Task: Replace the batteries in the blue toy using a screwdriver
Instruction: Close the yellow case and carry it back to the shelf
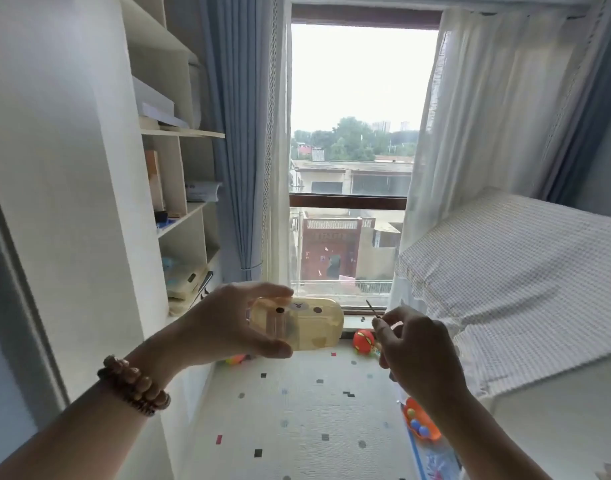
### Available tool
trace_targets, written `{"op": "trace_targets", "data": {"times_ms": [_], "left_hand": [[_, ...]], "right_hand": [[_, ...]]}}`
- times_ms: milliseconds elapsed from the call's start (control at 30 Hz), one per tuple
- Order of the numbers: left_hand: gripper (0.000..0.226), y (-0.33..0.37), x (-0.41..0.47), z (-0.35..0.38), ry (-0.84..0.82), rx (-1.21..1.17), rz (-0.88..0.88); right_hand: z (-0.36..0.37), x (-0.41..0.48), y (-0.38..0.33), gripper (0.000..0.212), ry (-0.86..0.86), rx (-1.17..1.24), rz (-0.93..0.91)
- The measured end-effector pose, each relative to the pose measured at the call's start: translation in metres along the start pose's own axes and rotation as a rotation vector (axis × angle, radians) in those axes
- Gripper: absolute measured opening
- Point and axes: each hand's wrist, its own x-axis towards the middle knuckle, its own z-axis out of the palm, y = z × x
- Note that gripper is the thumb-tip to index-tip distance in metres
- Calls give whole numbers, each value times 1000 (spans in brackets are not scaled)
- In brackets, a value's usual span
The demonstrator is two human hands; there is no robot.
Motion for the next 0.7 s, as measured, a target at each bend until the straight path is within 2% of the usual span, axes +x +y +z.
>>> {"op": "trace_targets", "data": {"times_ms": [467,700], "left_hand": [[82,-133,264,6,-57,-15,-8],[89,-189,393,0,-34,-45,-52]], "right_hand": [[132,259,76,18,21,-19,16],[186,400,105,18,-29,0,3]]}}
